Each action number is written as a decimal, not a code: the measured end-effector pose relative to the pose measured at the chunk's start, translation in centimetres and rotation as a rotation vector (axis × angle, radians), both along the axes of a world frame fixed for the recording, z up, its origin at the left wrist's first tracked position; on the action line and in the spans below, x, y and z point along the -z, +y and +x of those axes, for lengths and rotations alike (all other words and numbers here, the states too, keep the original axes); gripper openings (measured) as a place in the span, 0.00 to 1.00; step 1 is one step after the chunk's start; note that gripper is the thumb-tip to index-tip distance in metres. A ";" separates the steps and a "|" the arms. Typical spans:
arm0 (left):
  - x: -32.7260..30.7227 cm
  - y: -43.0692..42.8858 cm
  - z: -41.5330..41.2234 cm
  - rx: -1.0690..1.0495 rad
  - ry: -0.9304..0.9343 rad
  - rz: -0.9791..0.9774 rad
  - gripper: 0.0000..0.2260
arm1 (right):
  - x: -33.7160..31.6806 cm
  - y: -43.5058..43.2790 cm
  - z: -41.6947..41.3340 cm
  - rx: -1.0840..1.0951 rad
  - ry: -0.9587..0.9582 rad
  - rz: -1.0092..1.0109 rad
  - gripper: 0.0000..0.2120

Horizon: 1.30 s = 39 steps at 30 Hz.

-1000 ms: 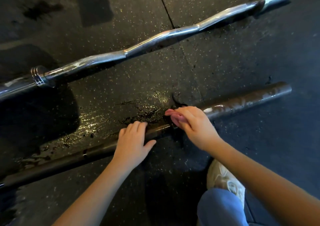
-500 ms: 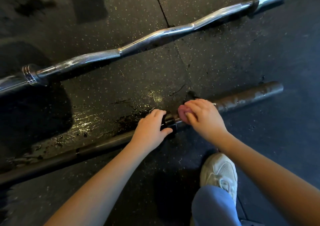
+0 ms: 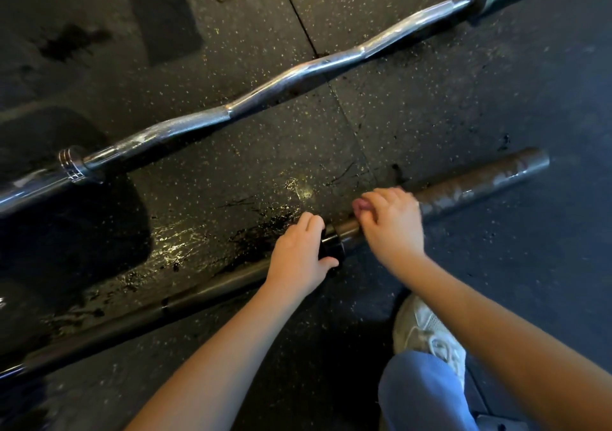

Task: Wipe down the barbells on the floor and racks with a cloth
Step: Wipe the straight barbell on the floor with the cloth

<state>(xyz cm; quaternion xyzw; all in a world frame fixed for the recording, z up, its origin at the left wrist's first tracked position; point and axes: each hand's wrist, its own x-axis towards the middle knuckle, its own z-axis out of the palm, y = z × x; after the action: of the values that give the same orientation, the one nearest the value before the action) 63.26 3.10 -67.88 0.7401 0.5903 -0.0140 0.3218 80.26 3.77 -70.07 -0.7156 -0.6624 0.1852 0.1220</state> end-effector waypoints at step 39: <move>0.0 0.3 2.1 0.078 0.276 -0.028 0.37 | 1.1 -3.0 2.4 0.105 0.076 0.014 0.17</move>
<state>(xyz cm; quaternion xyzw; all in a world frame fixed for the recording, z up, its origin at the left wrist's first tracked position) 65.36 3.40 -67.91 0.7489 0.5995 -0.1364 0.2472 82.66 0.76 -71.13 -0.7408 -0.6204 0.2007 0.1616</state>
